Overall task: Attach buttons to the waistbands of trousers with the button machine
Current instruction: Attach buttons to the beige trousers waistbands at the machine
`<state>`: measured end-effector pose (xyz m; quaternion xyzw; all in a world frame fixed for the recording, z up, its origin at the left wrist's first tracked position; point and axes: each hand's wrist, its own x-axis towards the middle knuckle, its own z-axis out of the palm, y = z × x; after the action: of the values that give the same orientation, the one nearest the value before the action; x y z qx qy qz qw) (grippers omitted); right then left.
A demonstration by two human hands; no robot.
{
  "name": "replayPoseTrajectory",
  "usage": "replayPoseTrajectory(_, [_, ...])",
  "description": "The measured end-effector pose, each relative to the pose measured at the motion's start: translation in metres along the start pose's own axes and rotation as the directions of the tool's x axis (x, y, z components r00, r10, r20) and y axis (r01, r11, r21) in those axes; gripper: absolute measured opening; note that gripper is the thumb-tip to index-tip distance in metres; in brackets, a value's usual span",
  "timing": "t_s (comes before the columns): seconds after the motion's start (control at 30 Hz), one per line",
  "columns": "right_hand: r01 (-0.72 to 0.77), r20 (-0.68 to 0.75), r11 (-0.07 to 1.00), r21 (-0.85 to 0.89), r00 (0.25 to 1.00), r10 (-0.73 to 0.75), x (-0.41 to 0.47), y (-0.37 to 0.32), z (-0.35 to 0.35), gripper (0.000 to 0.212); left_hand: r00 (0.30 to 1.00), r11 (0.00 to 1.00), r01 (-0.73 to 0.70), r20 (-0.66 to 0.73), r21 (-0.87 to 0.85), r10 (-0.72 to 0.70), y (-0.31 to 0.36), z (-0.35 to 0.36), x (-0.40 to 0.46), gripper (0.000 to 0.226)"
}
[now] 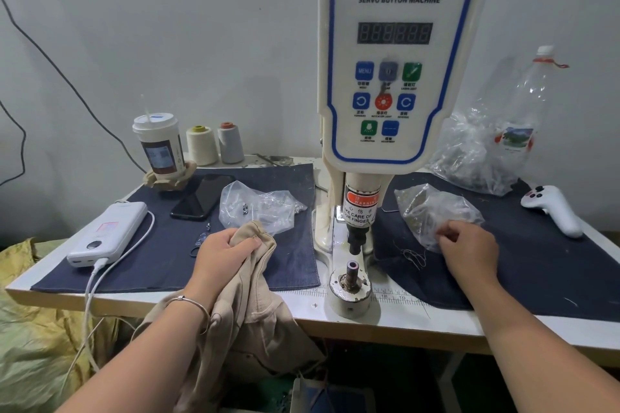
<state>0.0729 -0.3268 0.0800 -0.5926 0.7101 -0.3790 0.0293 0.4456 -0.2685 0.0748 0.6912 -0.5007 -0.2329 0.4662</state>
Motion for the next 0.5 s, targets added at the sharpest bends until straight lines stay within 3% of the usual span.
replayPoseTrajectory(0.5, [-0.039, -0.032, 0.987, 0.154, 0.999, 0.044, -0.0057, -0.0054, -0.0058, 0.011, 1.000, 0.999, 0.015, 0.009, -0.043, -0.015, -0.0017, 0.0000, 0.0017, 0.016])
